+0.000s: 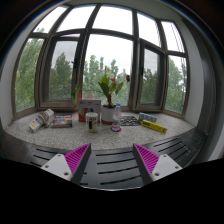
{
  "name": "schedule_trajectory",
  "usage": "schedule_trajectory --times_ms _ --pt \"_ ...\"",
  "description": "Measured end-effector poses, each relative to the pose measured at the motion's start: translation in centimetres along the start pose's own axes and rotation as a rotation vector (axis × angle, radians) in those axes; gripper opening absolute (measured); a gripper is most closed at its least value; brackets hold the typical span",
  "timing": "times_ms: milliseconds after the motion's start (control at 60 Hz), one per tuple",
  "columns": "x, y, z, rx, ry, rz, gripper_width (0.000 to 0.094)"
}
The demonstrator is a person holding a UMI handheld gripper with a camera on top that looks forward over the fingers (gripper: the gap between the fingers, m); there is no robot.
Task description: Pour water
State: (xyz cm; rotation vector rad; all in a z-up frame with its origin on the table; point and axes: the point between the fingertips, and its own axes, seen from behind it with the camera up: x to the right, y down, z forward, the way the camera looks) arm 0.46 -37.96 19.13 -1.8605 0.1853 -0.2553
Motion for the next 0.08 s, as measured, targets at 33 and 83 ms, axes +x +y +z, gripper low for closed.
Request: schedule_trajectory --times_ms 33,83 --pt "-0.13 -0.22 -0.39 0.01 -0.005 -0.004 0.0854" --pt "0.01 -0.38 -0.87 0.009 -0.002 -0.019 0.0853"
